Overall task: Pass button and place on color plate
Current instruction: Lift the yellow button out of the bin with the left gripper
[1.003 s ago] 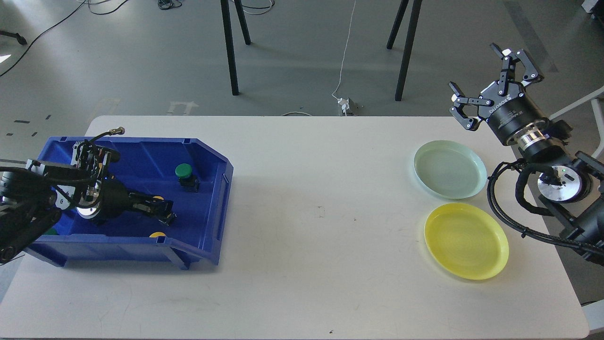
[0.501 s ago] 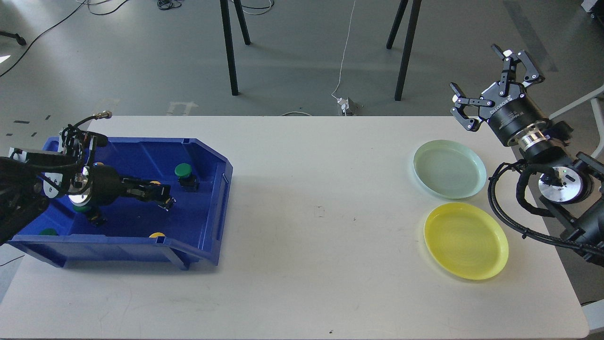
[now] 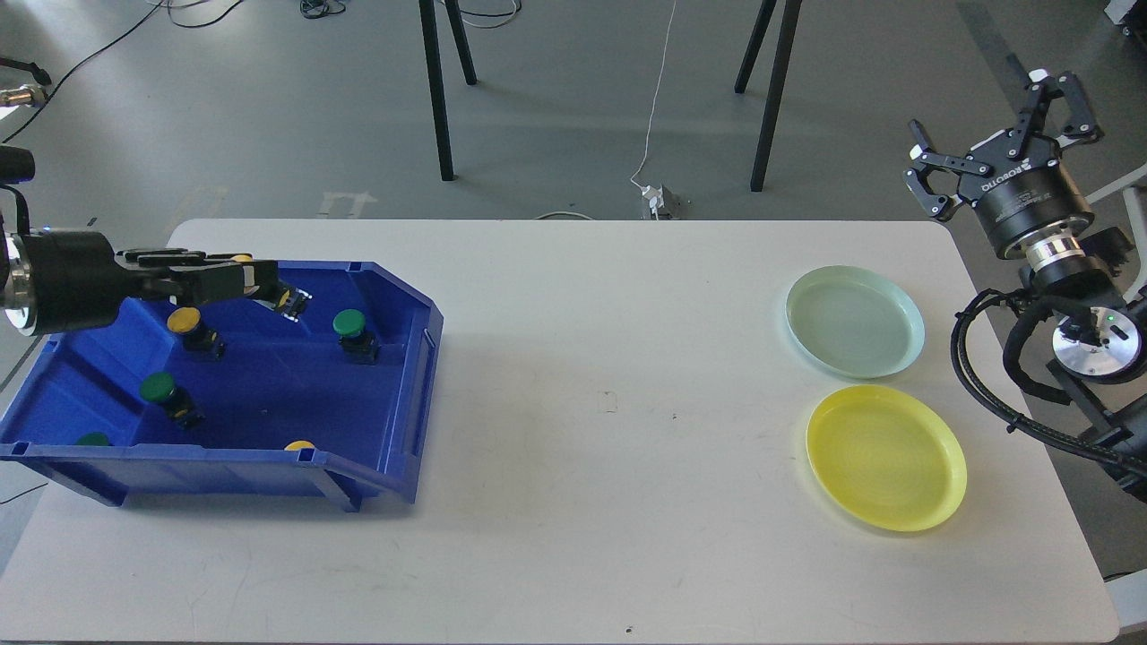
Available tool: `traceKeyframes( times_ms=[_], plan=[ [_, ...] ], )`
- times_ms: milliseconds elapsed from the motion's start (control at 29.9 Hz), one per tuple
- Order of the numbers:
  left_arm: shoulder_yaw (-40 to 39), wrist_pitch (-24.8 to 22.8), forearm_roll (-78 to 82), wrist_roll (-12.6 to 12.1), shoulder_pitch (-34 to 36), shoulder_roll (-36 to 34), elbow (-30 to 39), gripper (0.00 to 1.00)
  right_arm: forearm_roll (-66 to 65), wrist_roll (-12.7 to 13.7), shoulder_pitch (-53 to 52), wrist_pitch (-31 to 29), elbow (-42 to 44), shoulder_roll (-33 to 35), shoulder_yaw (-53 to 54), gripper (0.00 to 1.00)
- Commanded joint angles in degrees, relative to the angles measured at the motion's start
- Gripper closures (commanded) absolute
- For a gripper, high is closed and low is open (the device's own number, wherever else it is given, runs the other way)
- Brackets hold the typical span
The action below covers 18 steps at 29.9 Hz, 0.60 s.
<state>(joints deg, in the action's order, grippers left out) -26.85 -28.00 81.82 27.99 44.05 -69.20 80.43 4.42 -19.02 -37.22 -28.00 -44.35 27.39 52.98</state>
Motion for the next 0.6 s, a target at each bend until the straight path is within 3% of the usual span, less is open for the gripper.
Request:
traceKeyframes(
  times_ms=[0, 167, 434, 568],
  plan=[
    [-0.1, 0.0, -10.2, 0.0, 0.2, -0.7, 3.4, 0.89, -0.3, 0.0, 0.6, 0.0, -0.5, -0.3, 2.5, 0.00],
    [-0.3, 0.0, -25.8, 0.0, 0.3, 5.8, 2.4, 0.89, -5.5, 0.0, 0.5, 4.3, -2.7, 0.7, 1.3, 0.00],
    [-0.1, 0.0, -42.0, 0.0, 1.0, 23.0, -5.7, 0.89, -30.6, -0.2, 5.7, 7.2, -19.3, 3.9, -2.9, 0.00],
    [0.2, 0.0, -47.7, 0.0, 1.0, 29.1, -12.0, 0.88, -34.3, -3.7, 6.8, 8.0, -23.7, 3.3, -5.4, 0.00]
  ],
)
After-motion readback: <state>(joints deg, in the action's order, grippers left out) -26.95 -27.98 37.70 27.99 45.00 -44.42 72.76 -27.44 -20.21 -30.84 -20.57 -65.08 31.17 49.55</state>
